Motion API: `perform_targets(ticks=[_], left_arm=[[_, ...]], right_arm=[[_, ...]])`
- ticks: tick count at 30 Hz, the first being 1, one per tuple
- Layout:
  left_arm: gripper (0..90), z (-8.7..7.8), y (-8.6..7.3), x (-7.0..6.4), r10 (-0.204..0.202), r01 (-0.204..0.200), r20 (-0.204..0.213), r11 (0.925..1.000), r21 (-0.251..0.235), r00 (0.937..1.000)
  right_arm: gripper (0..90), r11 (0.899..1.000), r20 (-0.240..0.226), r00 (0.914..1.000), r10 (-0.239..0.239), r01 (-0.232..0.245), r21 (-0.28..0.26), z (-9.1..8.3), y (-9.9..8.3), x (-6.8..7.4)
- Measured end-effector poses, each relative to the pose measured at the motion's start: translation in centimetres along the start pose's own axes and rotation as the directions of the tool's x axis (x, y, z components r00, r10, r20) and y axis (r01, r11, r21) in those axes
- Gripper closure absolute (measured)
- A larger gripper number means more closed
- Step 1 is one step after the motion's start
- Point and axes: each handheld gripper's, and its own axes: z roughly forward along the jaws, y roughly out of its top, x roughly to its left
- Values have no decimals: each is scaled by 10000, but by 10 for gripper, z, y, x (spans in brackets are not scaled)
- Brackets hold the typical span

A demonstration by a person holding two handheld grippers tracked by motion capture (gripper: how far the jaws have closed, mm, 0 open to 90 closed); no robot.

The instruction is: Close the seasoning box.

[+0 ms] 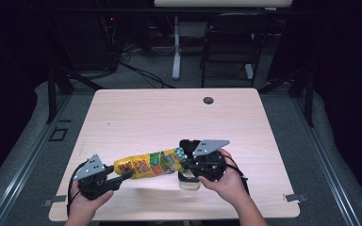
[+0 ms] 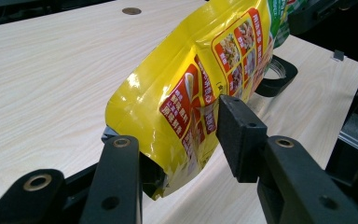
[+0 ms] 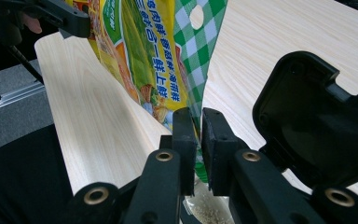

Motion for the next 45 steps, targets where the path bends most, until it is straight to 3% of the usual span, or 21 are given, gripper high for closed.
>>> perform_targets(ticks=[27, 45], left_arm=[[623, -2, 18, -4, 228, -228, 179, 9997, -12, 9996], [624, -3, 25, -6, 245, -244, 282, 9997, -53, 9993]], right_arm=[[885, 9997, 296, 9994, 181, -186, 177, -3, -4, -1], [898, 9996, 260, 9994, 239, -243, 156, -4, -8, -3]])
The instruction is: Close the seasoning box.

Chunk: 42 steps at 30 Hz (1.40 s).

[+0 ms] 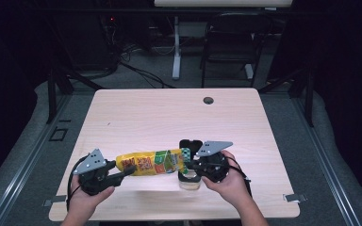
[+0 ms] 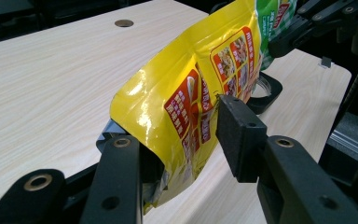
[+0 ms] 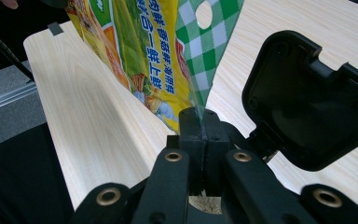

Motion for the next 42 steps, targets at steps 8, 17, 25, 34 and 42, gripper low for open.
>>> perform_targets(ticks=[8, 17, 25, 34, 42], left_arm=[[624, 0, 8, -3, 45, -43, 152, 9999, -163, 9999], [624, 1, 10, -4, -184, 202, 284, 9975, -678, 9994], [624, 2, 9, -4, -288, 325, 350, 9935, -1090, 9990], [624, 1, 9, -4, -511, 604, 596, 9842, -1664, 9969], [626, 2, 10, -5, -588, 675, 514, 9795, -1900, 9969]], right_arm=[[897, 9998, 10, 9998, 197, -197, -41, -1, -3, -2], [893, 9993, -91, 9993, 372, -372, -74, -2, -6, -6], [889, 9986, -206, 9985, 516, -519, -133, -2, -8, -8], [881, 9979, -254, 9976, 639, -642, -114, -2, -10, -10], [879, 9977, -260, 9974, 668, -671, -96, -2, -11, -11]])
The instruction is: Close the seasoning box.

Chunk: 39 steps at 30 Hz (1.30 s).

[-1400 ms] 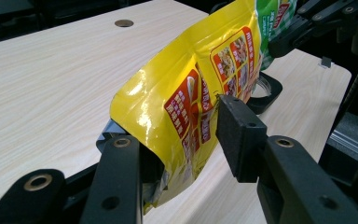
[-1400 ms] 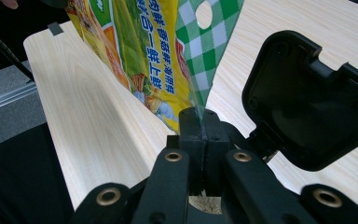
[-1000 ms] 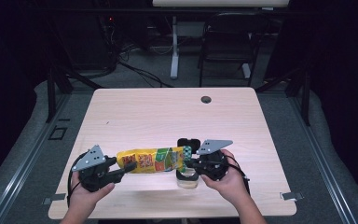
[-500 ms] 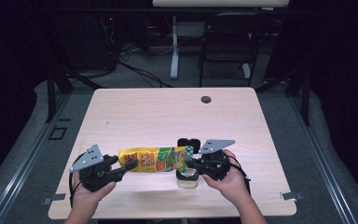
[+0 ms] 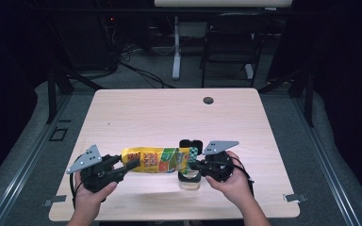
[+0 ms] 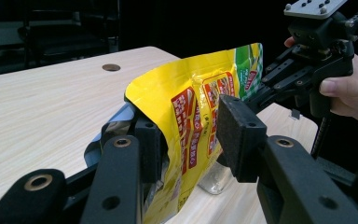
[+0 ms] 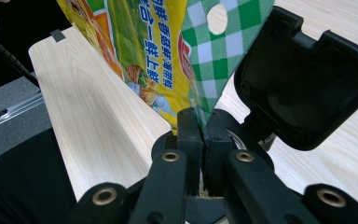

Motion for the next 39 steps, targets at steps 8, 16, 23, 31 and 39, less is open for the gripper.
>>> perform_targets(ticks=[8, 16, 23, 31, 39], left_arm=[[628, 1, 3, -1, 109, -109, 199, 9999, -20, 9997], [635, 2, 6, -3, 211, -210, 281, 9998, -27, 9994], [642, 3, 9, -5, 275, -274, 247, 9996, -44, 9993], [649, 6, 10, -7, 339, -333, 282, 9992, -228, 9990], [664, 8, 13, -10, 369, -358, 305, 9987, -358, 9989]], right_arm=[[874, 9999, 27, 9999, 106, -106, -42, 1, -1, 0], [871, 9999, 15, 9999, 141, -141, -10, 0, -2, -2], [867, 9998, -19, 9998, 202, -202, -20, 1, -5, -3], [864, 9997, -18, 9998, 206, -205, 93, 1, -6, -5], [861, 9996, -30, 9996, 270, -270, 107, 3, -9, -7]])
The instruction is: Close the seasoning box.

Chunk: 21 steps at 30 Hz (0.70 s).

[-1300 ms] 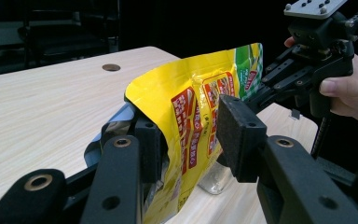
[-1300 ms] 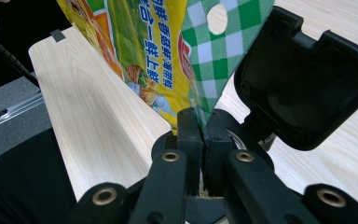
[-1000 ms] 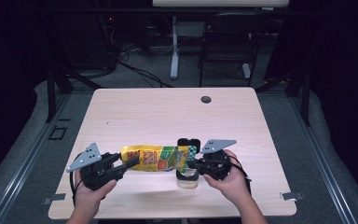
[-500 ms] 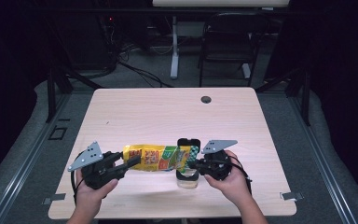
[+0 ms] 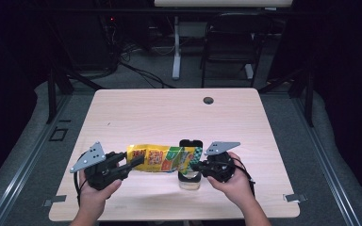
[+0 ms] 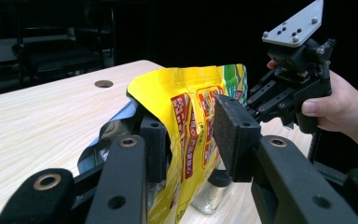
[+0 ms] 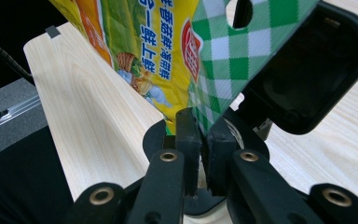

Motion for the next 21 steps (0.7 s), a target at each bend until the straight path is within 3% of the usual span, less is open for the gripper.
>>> perform_targets(ticks=[4, 6, 21], left_arm=[[666, 1, 1, -2, -6, 5, -143, 10000, -41, 9999], [669, 1, 2, -1, -1, 1, 20, 10000, -23, 10000], [676, 6, 8, -5, 119, -118, 129, 9999, -33, 9998]], right_arm=[[861, 10000, -10, 10000, 18, -18, 43, 0, -1, -1], [861, 10000, -23, 10000, 43, -42, 37, 1, -2, -1], [849, 9999, 47, 9999, 127, -128, 86, 0, -4, -5]])
